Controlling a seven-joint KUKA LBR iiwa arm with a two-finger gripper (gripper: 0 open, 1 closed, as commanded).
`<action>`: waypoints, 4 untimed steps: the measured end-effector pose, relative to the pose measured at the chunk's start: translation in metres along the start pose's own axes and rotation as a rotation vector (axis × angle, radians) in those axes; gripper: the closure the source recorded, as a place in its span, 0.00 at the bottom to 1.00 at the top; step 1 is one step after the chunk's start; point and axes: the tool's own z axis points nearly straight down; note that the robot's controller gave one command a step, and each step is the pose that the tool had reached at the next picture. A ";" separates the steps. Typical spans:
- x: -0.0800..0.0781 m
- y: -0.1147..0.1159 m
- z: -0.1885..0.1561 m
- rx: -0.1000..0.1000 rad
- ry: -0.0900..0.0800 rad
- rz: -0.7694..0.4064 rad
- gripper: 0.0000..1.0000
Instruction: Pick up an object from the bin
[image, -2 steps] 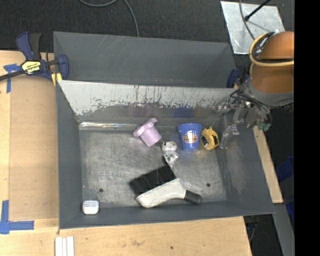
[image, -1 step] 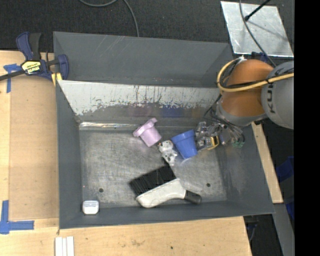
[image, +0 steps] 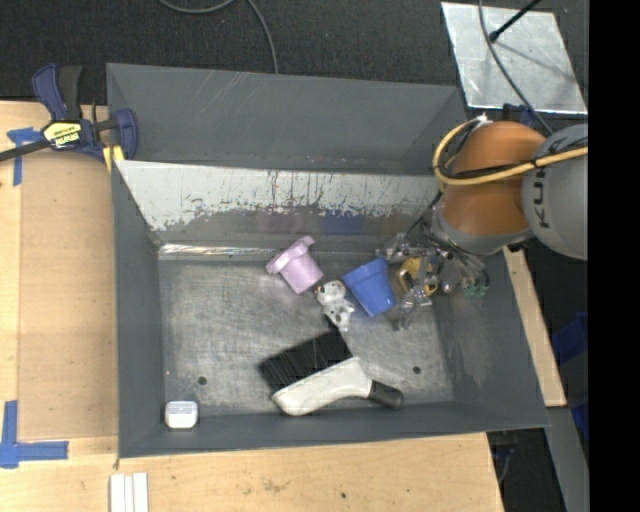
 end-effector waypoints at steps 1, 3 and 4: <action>-0.002 0.000 -0.003 0.001 -0.007 0.000 1.00; -0.002 0.000 -0.003 0.001 -0.007 -0.001 1.00; 0.000 0.000 0.000 0.000 0.000 -0.001 0.00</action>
Offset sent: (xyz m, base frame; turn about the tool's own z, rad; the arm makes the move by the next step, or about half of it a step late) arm 0.0000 0.0000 0.0000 0.0000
